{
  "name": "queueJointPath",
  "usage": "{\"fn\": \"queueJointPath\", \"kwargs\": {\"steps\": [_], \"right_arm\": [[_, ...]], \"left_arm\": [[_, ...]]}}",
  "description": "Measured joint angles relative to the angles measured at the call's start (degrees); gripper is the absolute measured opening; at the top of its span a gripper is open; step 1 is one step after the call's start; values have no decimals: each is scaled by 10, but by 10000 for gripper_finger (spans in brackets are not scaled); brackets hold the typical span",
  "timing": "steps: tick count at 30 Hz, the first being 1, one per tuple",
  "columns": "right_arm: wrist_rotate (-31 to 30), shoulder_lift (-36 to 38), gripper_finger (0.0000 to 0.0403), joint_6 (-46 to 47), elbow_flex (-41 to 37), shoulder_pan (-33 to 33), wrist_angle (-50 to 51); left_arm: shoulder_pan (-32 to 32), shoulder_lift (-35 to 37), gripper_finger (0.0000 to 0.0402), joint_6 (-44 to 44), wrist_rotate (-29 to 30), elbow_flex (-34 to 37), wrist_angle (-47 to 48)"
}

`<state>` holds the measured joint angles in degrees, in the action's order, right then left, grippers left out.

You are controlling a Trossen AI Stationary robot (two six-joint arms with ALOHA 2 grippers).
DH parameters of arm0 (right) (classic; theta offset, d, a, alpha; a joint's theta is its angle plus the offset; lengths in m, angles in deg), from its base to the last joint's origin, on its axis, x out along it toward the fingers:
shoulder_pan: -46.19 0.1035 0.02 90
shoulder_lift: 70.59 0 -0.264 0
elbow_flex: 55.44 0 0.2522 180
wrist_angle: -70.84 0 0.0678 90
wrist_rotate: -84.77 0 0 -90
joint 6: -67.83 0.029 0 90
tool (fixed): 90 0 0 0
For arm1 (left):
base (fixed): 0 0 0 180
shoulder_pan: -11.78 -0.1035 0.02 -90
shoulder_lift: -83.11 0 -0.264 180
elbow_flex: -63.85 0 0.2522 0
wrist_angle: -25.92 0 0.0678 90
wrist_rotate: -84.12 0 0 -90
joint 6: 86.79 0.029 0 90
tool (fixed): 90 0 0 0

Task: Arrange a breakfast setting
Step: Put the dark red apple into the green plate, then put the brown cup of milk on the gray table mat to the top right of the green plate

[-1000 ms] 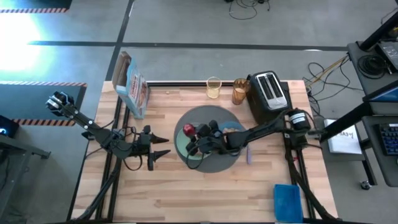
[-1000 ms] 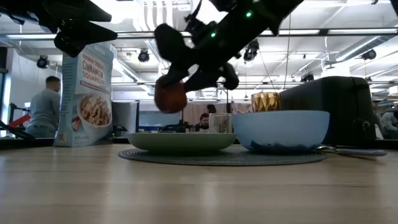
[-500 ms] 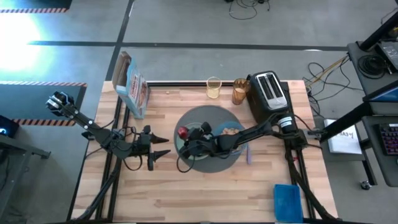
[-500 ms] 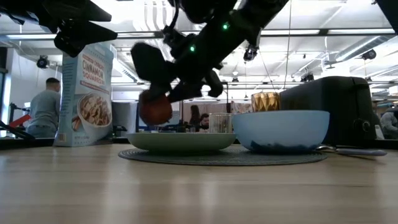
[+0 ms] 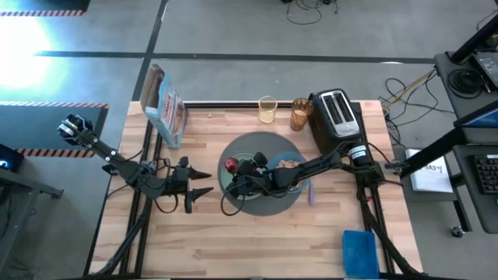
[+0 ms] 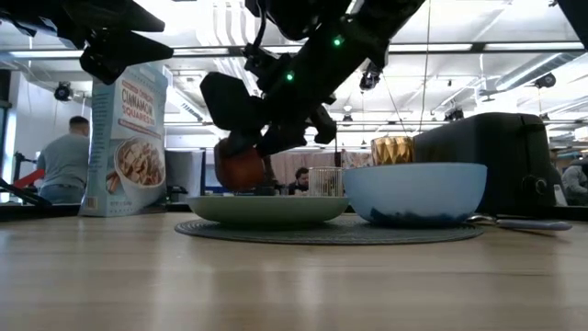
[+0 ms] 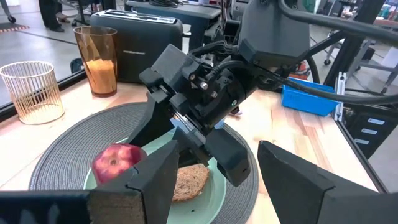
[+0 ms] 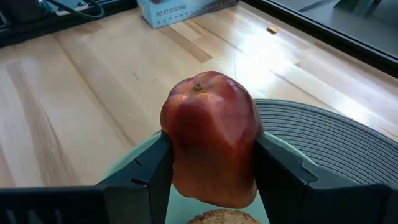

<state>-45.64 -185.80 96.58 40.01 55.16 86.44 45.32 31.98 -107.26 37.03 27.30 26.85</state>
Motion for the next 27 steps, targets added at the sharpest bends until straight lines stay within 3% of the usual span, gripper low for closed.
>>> {"fn": "queueJointPath", "kwargs": {"steps": [11,17,23,27], "right_arm": [[1,0,276,1,0,0,3],[1,1,283,1,2,0,23],[5,49,285,2,36,4,137],[59,91,285,2,37,14,226]], "left_arm": [[0,0,205,0,0,0,0],[0,0,205,0,0,0,0],[0,0,205,0,0,0,-1],[0,0,205,0,0,0,-2]]}}
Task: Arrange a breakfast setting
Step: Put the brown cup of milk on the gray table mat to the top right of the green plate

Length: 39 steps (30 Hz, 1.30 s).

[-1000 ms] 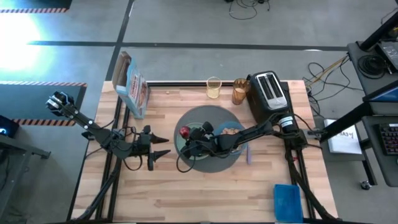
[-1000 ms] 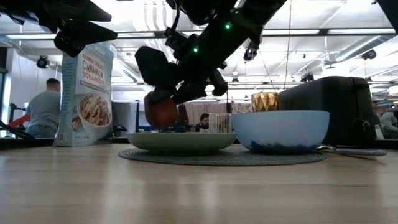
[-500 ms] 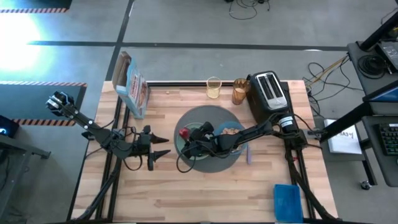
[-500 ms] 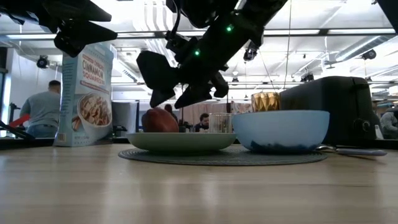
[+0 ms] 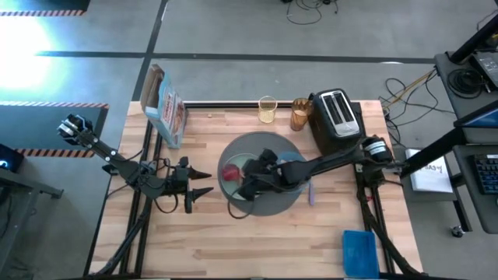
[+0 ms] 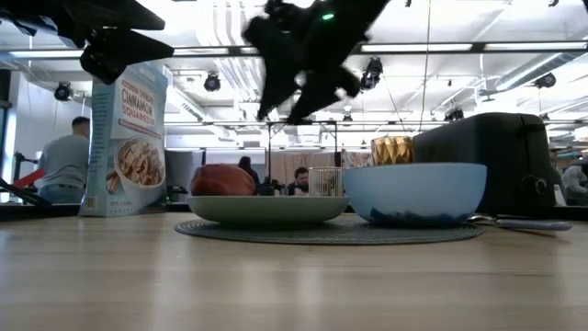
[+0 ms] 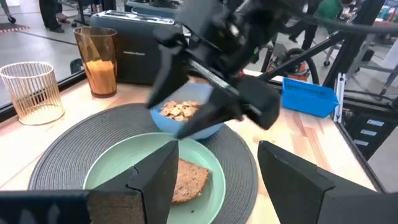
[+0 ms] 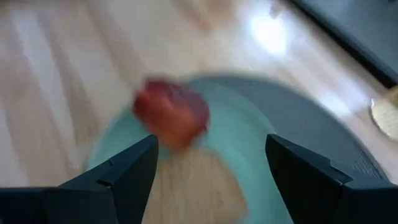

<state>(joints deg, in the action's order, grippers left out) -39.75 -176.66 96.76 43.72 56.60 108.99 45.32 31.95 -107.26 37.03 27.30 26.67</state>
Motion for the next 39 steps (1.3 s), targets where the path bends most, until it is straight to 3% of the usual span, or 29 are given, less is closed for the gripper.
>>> {"fn": "queueJointPath", "kwargs": {"steps": [6,14,19,29,39], "right_arm": [[19,69,285,0,-30,31,118],[-51,195,286,40,-184,84,97],[-66,293,286,60,-337,110,-48],[-59,446,286,-106,-583,112,-395],[-59,490,286,-105,-750,112,-639]], "left_arm": [[0,-2,205,0,0,0,-3],[0,-3,205,0,0,0,-3],[0,-3,205,0,0,0,-3],[0,-3,205,0,0,0,-3],[0,-3,205,0,0,0,-3]]}}
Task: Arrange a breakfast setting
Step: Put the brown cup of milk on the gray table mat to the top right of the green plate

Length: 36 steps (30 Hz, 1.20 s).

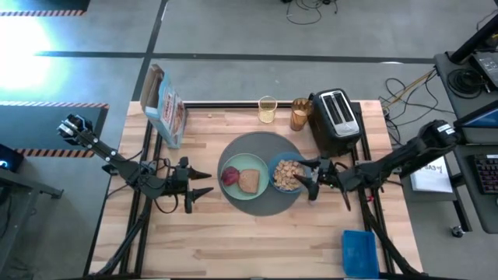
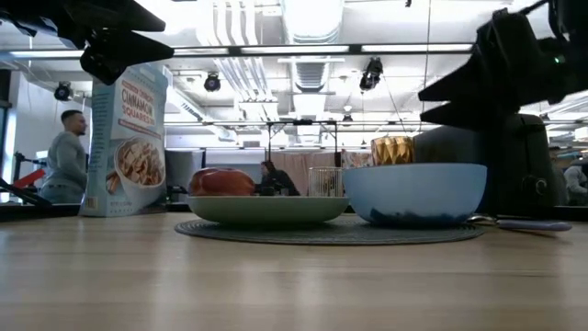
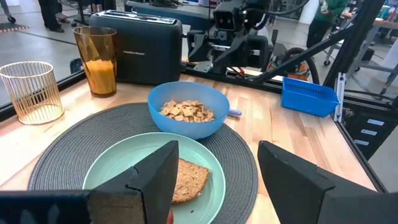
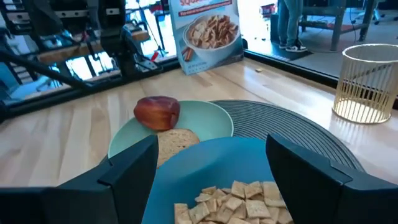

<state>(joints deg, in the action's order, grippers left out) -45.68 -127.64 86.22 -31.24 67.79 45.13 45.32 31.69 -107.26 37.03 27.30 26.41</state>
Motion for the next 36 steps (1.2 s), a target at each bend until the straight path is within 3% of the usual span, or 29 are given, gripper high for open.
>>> {"fn": "queueJointPath", "kwargs": {"steps": [8,36], "right_arm": [[0,-1,286,27,-40,0,-35],[19,-1,286,50,-42,0,-27]], "left_arm": [[0,0,205,0,0,0,0],[0,0,205,0,0,0,0]]}}
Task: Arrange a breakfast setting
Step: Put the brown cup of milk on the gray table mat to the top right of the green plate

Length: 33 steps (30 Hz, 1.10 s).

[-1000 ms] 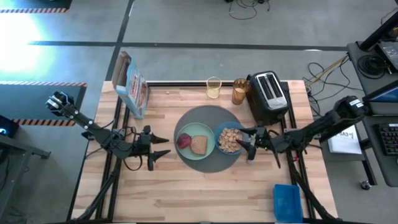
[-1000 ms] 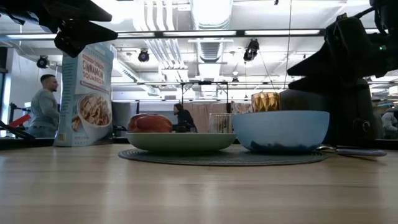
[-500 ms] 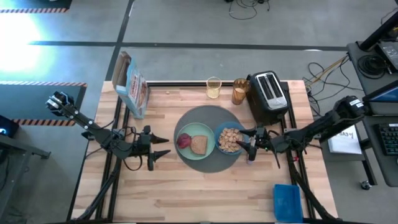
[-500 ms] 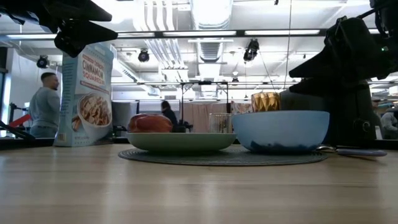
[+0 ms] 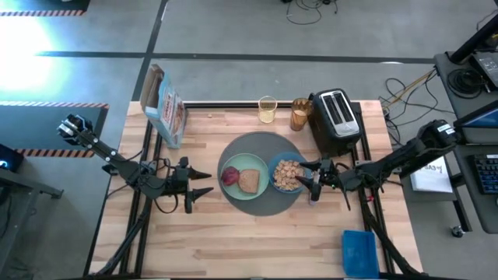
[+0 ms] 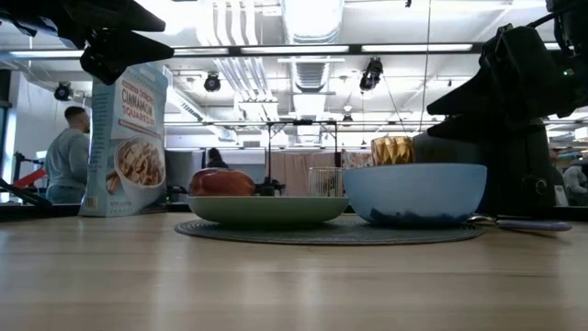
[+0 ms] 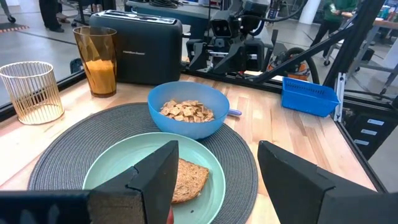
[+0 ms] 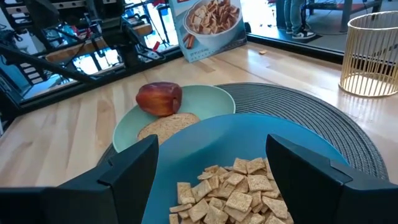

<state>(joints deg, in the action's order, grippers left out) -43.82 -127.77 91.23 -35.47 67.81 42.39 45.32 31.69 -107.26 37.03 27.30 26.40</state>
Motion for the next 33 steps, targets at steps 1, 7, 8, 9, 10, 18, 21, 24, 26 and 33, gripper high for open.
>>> {"fn": "queueJointPath", "kwargs": {"steps": [1,7,8,9,10,18,21,24,26,33], "right_arm": [[0,0,286,0,0,0,0],[0,0,286,0,0,0,0],[0,0,286,0,0,0,0],[0,0,286,0,0,0,0],[-2,0,286,-1,0,0,0],[-9,-5,286,30,29,-3,-1],[-6,-11,286,8,44,-7,1],[-23,-13,286,-4,69,-23,1],[-60,-15,286,-4,91,-36,7],[-258,-16,286,71,220,-98,301]], "left_arm": [[0,0,205,0,0,0,0],[0,0,205,0,0,0,-1],[0,0,205,0,0,0,-2],[0,0,205,0,0,0,-3],[0,0,205,0,0,0,-3],[0,0,205,0,0,0,-3],[0,0,205,0,0,0,-4],[0,0,205,0,0,0,-5],[0,0,205,0,0,0,-5],[-1,0,205,15,20,0,-28]]}}
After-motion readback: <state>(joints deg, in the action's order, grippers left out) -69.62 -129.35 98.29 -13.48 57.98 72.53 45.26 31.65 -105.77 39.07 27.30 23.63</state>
